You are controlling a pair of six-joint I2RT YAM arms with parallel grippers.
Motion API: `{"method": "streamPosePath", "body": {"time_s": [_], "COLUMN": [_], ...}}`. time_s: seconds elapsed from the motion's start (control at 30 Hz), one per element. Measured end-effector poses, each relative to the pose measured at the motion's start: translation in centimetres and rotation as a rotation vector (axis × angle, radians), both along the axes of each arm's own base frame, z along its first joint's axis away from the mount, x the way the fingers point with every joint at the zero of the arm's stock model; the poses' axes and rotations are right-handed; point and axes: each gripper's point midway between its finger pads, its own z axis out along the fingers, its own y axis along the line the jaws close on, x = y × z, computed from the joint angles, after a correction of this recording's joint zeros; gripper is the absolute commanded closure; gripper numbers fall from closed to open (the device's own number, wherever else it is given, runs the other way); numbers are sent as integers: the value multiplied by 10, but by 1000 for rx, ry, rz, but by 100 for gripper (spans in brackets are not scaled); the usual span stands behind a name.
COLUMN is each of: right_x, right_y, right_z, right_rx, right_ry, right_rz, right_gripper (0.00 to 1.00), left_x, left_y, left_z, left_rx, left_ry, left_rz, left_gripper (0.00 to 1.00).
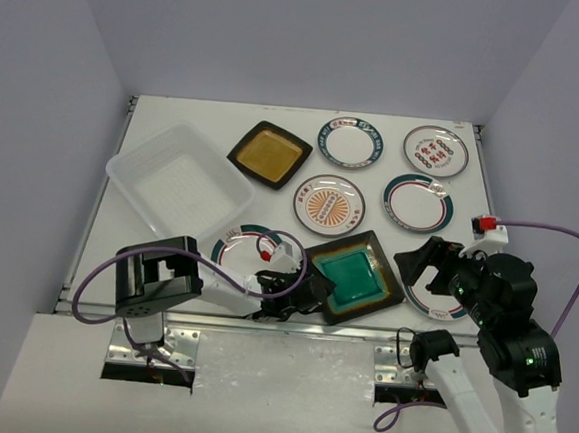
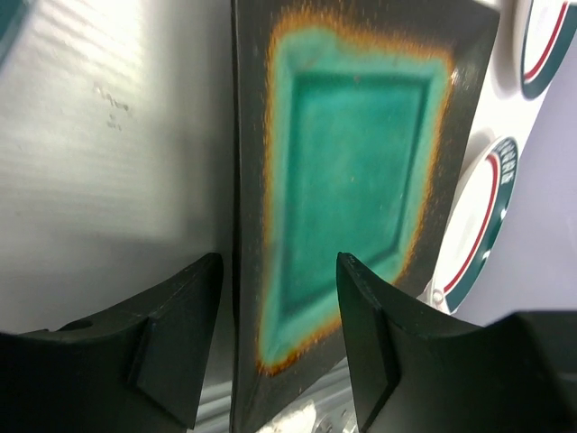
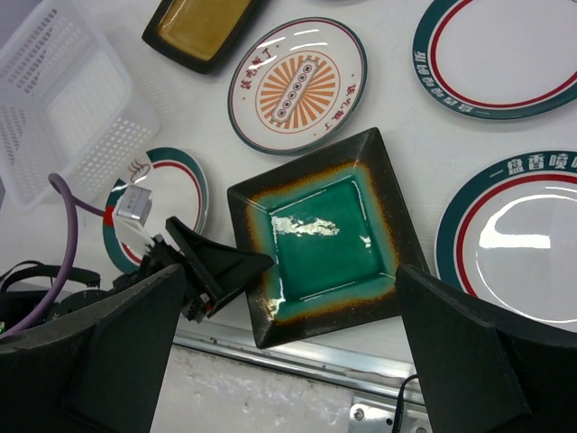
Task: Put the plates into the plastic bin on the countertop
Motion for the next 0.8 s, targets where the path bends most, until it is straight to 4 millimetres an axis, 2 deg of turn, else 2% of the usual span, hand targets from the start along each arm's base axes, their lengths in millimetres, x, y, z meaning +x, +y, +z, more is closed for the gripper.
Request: {"method": "streamPosePath", "body": {"time_s": [0.07,0.33,0.53,0.67,0.8], "right_x": [-1,-2,-4,-5,-6], "right_y": [1,3,2,2,2], "right_z": [1,9,11,12,13], "right_rx": [7,36,41,43,44], "right_ry": [-2,-39,-56,-61,-65], "right_rz": [4,1,1,1,0], "right_gripper": [1,1,1,1,1], "left_x": [6,13,11,9,3], "left_y": [3,8,10,11,22], "left_z": [0,-8,-12,-12,-10], "left_rx": [-9,-25,-65,-88,-70], "left_ry": [-3,-2,-9,-18,-30], "left_rz": [19,34,28,19,5], "left_gripper": [52,74,100,100,100]}}
